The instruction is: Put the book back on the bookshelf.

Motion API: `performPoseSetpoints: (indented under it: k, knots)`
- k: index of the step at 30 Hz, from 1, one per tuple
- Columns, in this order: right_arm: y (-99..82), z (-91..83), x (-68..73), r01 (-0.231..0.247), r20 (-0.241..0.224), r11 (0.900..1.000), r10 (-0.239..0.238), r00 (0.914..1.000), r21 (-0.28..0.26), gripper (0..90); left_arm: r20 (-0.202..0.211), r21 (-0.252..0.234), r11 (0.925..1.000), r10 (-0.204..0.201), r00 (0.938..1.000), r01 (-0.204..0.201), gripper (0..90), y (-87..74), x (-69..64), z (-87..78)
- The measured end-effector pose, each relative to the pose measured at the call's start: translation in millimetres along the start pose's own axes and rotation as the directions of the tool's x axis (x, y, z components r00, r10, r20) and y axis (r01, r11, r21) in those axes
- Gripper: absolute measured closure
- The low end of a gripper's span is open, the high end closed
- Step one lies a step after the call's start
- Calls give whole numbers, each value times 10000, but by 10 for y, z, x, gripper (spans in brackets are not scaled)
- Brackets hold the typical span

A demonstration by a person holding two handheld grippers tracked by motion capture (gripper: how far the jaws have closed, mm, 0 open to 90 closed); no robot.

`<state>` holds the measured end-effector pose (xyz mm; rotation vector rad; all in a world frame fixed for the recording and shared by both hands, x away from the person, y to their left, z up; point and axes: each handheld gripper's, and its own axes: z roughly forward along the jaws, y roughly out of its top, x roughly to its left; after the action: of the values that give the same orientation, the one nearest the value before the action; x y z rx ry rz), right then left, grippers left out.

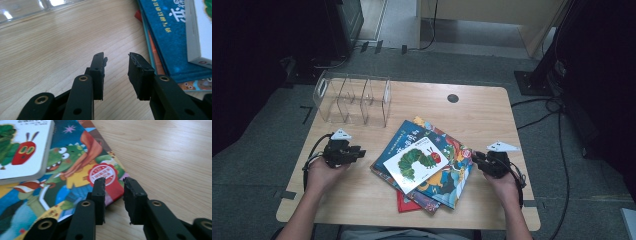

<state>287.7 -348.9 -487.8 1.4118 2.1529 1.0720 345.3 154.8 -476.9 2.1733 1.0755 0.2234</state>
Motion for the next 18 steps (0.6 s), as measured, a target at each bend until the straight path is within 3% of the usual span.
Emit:
performPoseSetpoints:
  k: [9, 12, 18]
  knots:
    - [2, -45, 146, -368, -443, 9993, 368, 9983, -1, 890, 910, -167, 9998, 116, 9958, -102, 802, 128, -65, -18]
    - [-4, -38, 209, -248, -497, 9997, 252, 9984, 71, 900, 1241, -172, 9998, 146, 9922, -125, 828, 186, -104, 3]
    - [-25, -42, 290, -142, -724, 9999, 141, 9973, -18, 900, 1443, -24, 9981, 611, 9876, -614, 847, 264, -216, 79]
